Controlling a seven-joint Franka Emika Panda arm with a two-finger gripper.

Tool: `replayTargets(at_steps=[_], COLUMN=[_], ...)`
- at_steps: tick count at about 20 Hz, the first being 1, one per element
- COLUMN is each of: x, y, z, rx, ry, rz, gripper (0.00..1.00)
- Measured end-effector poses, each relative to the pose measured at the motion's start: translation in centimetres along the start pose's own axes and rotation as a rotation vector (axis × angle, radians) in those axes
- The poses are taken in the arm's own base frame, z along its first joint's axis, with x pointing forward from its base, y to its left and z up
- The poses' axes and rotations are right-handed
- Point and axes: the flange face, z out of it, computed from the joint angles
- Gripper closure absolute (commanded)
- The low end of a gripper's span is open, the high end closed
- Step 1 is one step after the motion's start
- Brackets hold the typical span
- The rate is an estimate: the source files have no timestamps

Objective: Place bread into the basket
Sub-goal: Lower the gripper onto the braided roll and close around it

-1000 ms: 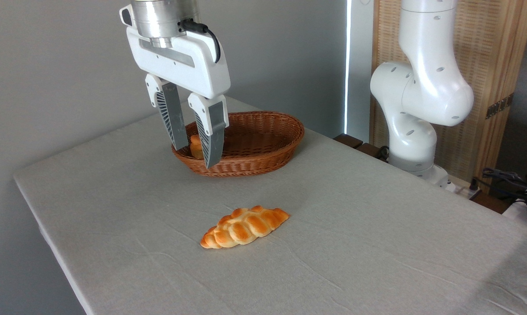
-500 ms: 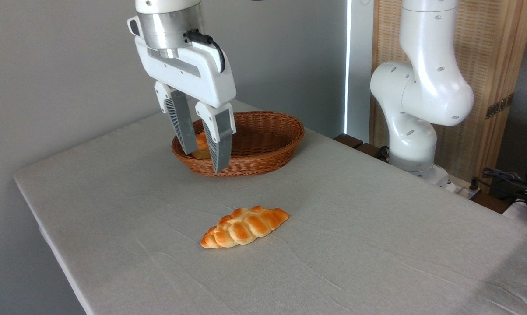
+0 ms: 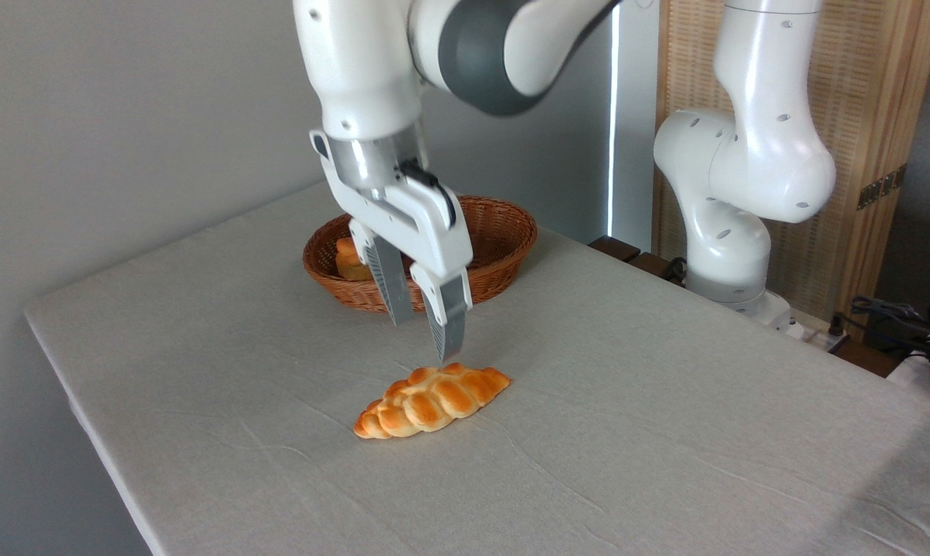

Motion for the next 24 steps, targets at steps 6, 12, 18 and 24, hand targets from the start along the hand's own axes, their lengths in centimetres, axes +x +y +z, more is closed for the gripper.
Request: replayTargets(at_steps=[6, 12, 18, 24], x=[-0.6, -0.1, 0.3, 0.2], y=[0.3, 0.4, 0.6, 0.6], z=[4.2, 6.4, 8.1, 8.2], rx=[0.002, 0.014, 0.042, 0.045], ry=[-0.001, 0.008, -0.02, -0.017], rz=[0.03, 0.038, 0.073, 0.073], gripper=[0.0, 0.0, 0.34, 0.62])
